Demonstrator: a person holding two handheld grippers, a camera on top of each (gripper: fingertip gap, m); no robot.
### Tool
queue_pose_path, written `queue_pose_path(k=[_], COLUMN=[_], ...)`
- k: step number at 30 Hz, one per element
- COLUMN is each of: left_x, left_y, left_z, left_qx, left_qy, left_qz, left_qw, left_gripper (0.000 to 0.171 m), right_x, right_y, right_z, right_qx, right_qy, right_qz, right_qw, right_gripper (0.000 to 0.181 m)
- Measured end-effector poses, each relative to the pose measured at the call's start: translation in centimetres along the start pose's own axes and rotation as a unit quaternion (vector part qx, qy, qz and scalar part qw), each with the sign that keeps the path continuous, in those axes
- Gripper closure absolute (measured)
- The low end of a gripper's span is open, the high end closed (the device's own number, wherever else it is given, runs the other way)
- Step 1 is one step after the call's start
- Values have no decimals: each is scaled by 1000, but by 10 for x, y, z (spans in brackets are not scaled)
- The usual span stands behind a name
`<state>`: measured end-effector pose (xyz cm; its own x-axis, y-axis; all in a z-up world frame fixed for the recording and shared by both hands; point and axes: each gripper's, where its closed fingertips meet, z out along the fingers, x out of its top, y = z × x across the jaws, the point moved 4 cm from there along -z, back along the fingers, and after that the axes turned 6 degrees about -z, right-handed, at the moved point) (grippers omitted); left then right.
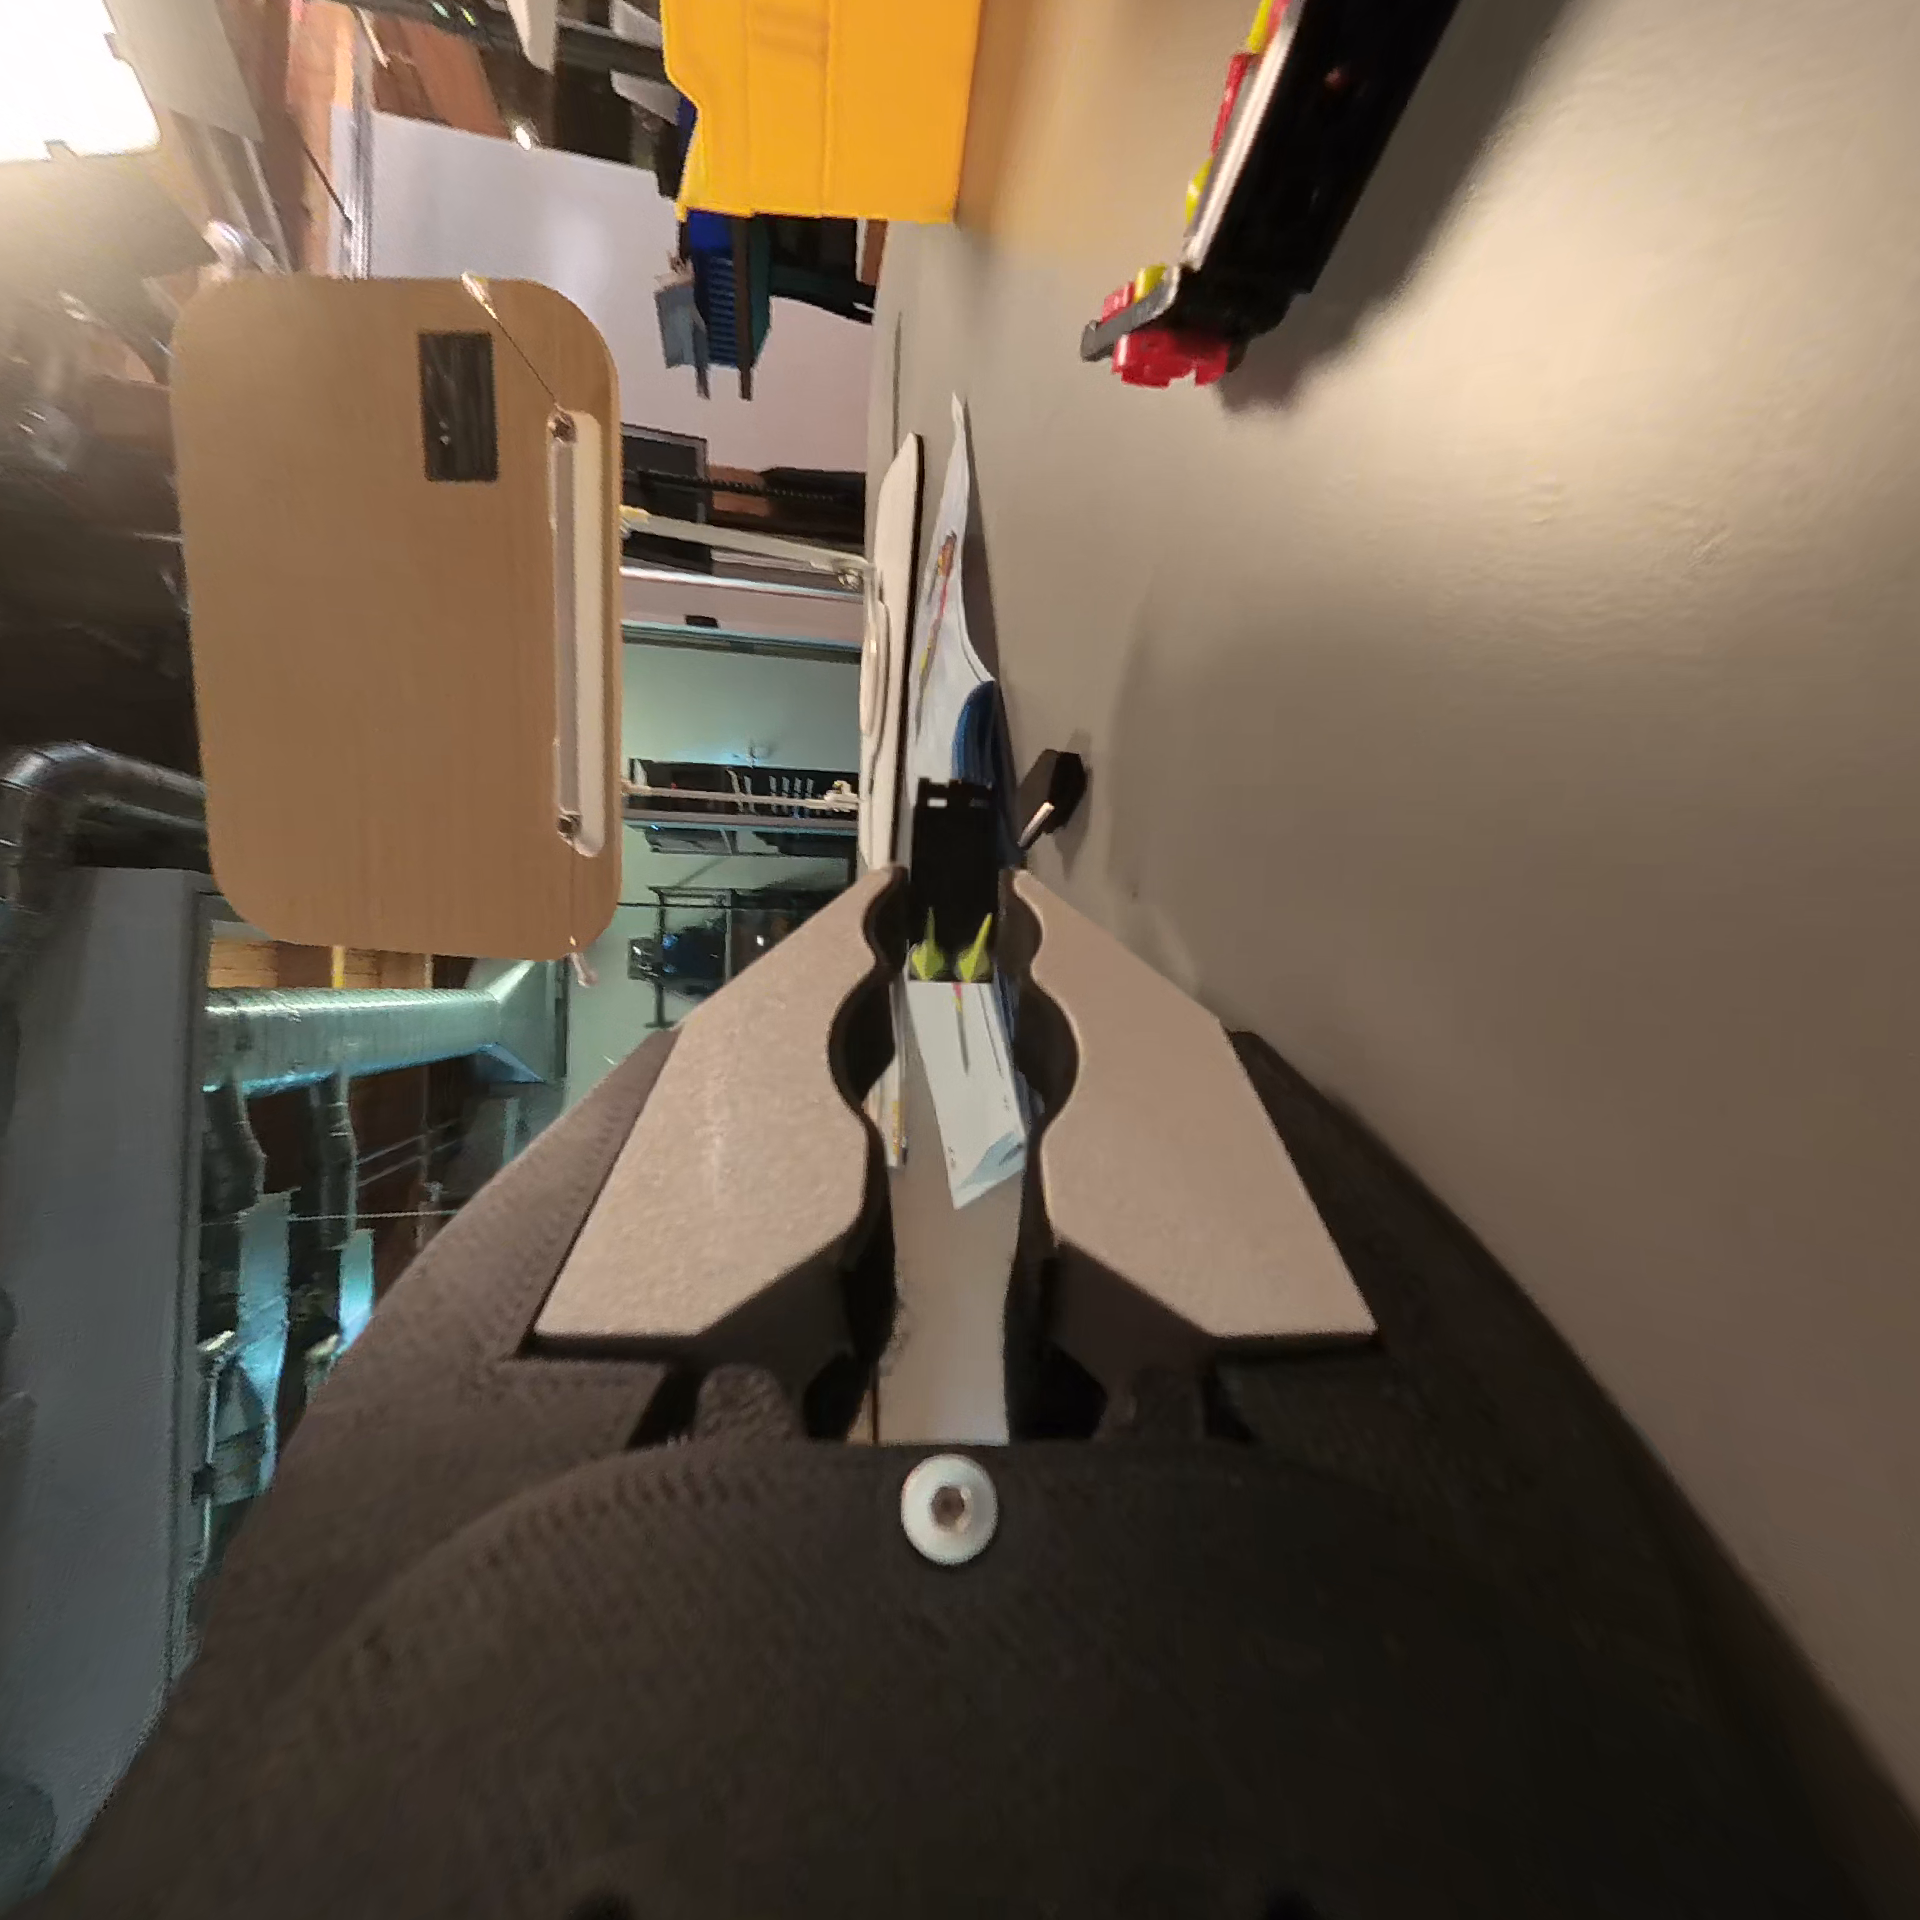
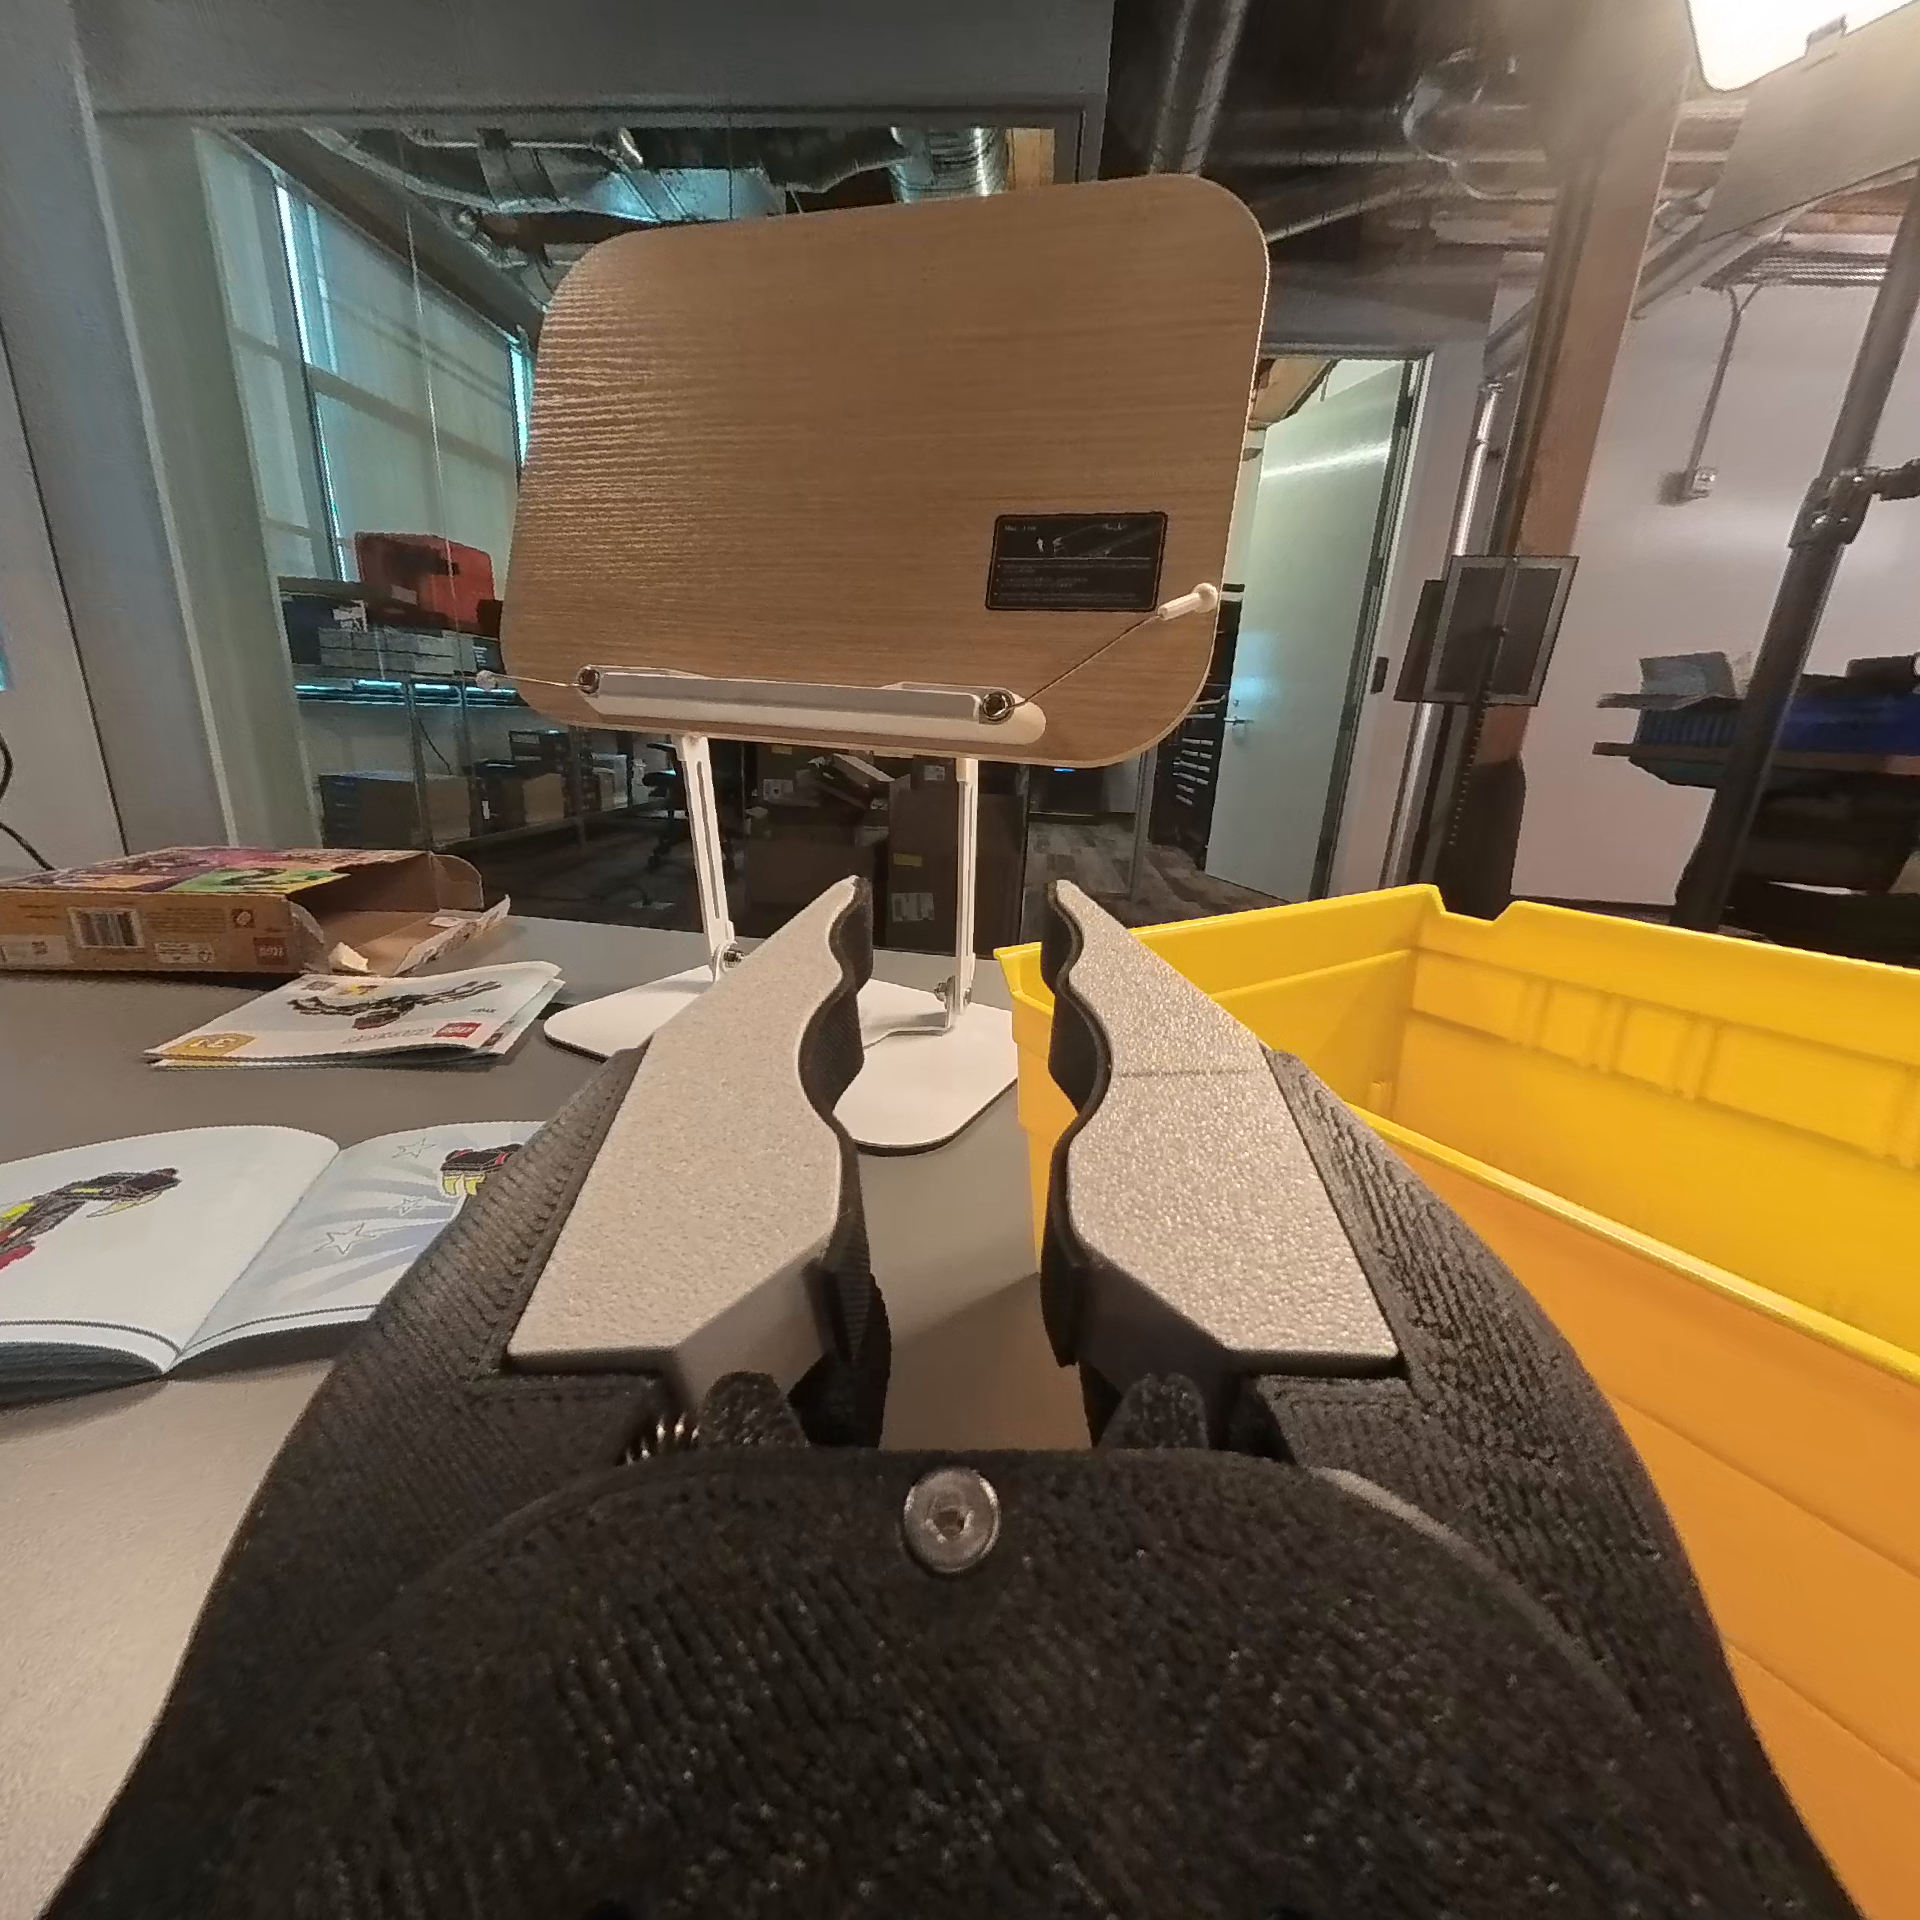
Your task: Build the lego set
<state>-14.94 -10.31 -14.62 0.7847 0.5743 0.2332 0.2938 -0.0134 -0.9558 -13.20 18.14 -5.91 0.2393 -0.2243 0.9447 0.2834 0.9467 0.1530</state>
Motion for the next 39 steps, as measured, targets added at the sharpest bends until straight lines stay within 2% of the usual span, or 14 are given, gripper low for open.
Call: queue_pose_path(k=[7, 14, 39], left_x=[16, 26, 30], left_y=[5, 19, 21], left_z=[-10, -17, -18], left_qx=[-4, -82, -103], left_qy=[11, 25, 38], left_qz=[23, -9, -61], left_qw=[1000, 996, 992], left_gripper=[156, 156, 155], right_x=[0, 0, 0], right_y=[0, -1, -1], right_z=[0, 0, 0], right_qx=[1, 2, 5], right_qy=[0, -1, -1], right_qz=[-1, -2, 1], right_qw=[1000, 1000, 1000], right_gripper=[151, 151, 151])
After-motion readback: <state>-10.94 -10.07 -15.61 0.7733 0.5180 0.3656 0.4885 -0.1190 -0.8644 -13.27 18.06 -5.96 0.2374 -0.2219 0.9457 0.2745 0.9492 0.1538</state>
